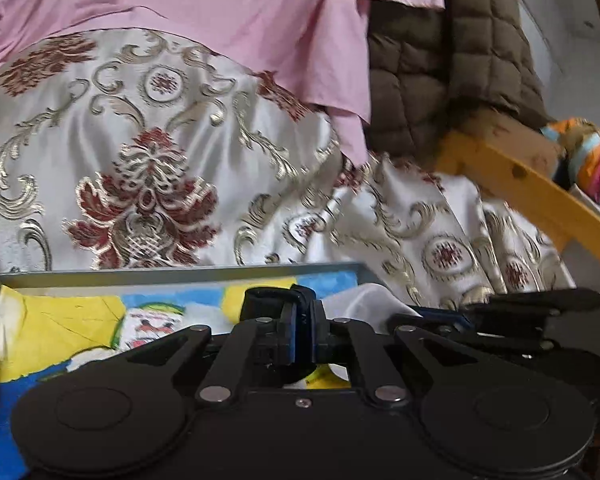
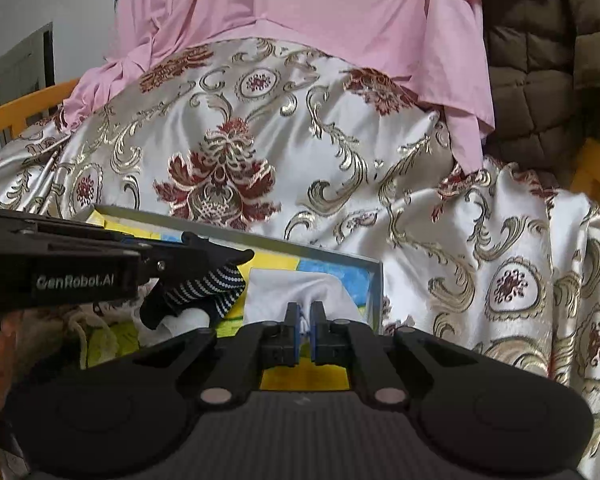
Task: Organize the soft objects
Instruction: 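Lower the grey sock and black cloth into the tray and open both grippers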
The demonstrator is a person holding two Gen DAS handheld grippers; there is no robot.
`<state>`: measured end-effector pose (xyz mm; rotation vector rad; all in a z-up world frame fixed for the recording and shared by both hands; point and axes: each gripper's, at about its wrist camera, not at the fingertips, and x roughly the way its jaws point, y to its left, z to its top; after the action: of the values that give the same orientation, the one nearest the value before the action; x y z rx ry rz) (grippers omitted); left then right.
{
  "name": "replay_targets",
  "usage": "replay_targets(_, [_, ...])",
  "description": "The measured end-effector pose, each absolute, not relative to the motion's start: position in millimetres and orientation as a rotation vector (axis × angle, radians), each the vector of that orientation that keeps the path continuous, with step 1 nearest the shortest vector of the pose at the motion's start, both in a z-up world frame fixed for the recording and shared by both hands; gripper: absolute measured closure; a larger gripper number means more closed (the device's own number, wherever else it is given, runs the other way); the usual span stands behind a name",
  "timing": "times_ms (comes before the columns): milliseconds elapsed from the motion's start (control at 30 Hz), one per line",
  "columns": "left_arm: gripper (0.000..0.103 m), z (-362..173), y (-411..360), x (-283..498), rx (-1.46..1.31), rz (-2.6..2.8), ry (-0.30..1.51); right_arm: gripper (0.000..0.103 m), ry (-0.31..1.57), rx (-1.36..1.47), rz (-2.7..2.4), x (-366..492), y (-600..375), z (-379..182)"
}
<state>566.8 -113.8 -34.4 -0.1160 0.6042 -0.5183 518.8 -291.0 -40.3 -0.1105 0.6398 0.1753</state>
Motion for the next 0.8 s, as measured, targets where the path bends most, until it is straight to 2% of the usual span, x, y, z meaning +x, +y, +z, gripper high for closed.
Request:
replay_targets(167, [0.085,-38,-118,561,-0.073,-0.523,0.638,0.092,0.658,-0.133,0.169,518,-290,-42])
replay_targets(333, [0.065,-35,-107,558,-0.116,-0.477,0.667,0.07,0.658,-0.132,0.158,513,-292,-39])
replay_targets(367, [0.063,-33,-105,556,-0.119,-0.469,0.664,0.068,0.655,-0.134,0.155,511,-292,-37])
replay_targets(433, [0.056,-27,-100,553,-0.121,-0.453,0.653,0.056,0.65,-0.139,0.15,507,-293,-34])
replay_targets(500, [0.05,-21,-97,551,-0.122,-0.433,0.646,0.049,0.642,-0.143,0.146,503,-294,-29])
replay_targets(800, [0.014,10,-83,527,-0.145,-0.371,0.59,0.028,0.595,-0.149,0.137,483,-296,-4])
